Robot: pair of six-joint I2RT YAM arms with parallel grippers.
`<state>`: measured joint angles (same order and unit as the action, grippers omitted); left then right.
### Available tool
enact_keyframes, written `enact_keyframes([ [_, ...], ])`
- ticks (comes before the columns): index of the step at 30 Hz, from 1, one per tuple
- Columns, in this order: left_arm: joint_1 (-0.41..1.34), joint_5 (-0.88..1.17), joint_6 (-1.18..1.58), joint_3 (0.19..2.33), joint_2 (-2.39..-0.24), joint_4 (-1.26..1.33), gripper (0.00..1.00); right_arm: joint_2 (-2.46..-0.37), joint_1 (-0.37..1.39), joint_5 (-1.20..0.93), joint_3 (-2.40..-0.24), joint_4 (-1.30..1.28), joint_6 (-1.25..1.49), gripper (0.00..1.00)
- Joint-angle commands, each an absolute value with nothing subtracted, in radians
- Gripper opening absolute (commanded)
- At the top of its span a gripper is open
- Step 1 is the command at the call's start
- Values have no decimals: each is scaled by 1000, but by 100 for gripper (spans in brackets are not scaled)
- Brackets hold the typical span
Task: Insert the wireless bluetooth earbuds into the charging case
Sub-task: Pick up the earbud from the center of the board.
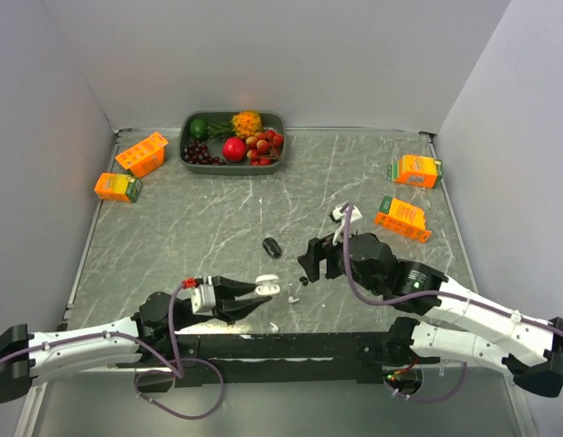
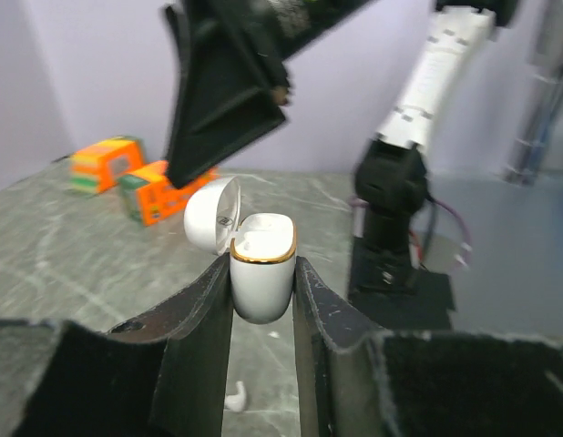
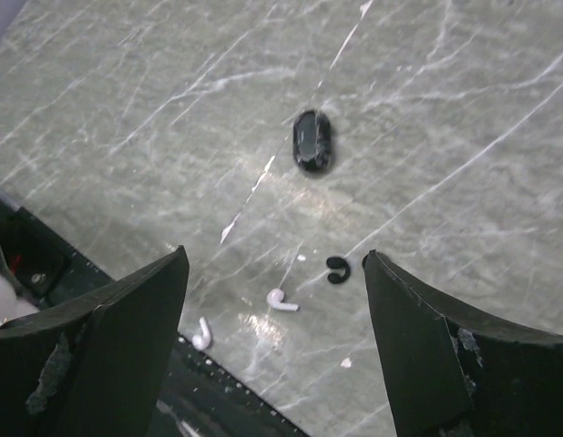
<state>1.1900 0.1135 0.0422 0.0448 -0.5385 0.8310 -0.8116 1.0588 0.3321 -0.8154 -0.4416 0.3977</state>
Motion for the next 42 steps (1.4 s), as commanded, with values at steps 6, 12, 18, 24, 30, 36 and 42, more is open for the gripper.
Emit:
enact_keyframes([
  [6,1187,509,141,69,-684,1097,1,-667,1006,183,-756,-397,480,87],
  [12,1187,410,101,64,-635,1046,1,-657,1005,80,-781,-420,434,83],
  [18,1186,275,107,106,-563,919,1,-618,1006,31,-810,-404,399,82],
  [24,1186,180,75,129,-411,746,1,-673,1006,113,-795,-449,393,81],
  [30,1216,91,-53,130,-318,532,1,-854,1005,89,-701,-457,418,77],
  [36,1316,-118,-179,127,-334,535,1,-1061,1009,80,-712,-454,454,71],
  [42,1324,-160,-160,107,-284,528,1,-1121,1032,83,-701,-385,385,70],
])
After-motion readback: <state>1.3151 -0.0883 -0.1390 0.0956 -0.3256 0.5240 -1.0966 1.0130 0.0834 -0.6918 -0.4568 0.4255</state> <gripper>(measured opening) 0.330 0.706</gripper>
